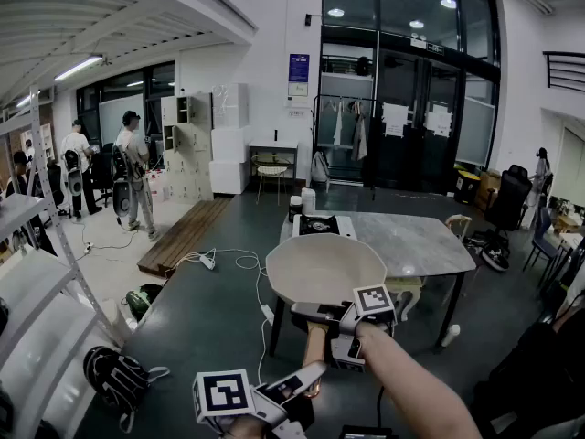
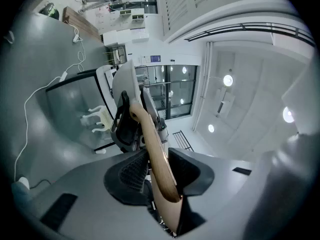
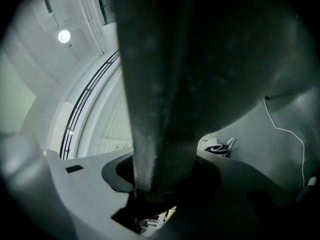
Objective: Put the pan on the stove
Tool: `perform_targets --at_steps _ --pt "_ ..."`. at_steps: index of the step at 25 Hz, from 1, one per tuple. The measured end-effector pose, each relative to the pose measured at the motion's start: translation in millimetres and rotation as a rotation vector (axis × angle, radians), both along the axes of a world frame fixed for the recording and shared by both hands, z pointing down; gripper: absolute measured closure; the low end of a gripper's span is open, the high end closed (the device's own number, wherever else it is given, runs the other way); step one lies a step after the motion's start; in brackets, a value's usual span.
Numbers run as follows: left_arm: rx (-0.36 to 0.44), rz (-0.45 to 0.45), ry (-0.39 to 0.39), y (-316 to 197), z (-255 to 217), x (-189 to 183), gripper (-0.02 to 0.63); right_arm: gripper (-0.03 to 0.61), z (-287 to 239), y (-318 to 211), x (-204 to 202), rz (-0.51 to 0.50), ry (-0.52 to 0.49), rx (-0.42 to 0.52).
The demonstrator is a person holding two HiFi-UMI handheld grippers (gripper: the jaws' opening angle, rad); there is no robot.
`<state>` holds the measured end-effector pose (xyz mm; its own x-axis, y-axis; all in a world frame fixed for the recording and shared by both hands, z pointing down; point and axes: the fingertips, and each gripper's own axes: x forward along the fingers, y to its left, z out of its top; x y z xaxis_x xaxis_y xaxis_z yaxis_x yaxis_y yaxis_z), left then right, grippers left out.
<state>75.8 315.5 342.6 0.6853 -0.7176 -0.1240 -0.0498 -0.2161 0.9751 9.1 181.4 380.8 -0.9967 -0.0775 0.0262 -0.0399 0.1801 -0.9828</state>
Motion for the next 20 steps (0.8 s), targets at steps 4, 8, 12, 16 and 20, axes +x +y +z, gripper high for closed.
perform_targets --at_steps 4,8,12,16,20 --pt "0.013 0.007 -0.003 8.3 -3.4 -26.3 0.48 0.397 -6.1 5.7 -23.0 0.022 -0.007 0.017" --pt "0.026 0.03 -0.01 15.6 -4.0 -44.1 0.48 0.397 -7.5 11.1 -37.3 0.048 -0.007 0.028" --pt "0.037 0.047 -0.016 21.6 -2.8 -62.7 0.479 0.396 -6.4 16.4 -52.0 0.073 -0.001 0.027" --pt "0.03 0.043 -0.012 16.6 -0.2 -75.6 0.479 0.396 -5.9 10.2 -60.0 0.094 0.003 0.031" --pt "0.029 0.037 -0.017 -2.9 4.8 -79.1 0.479 0.396 -1.8 -9.4 -64.4 0.088 -0.008 0.038"
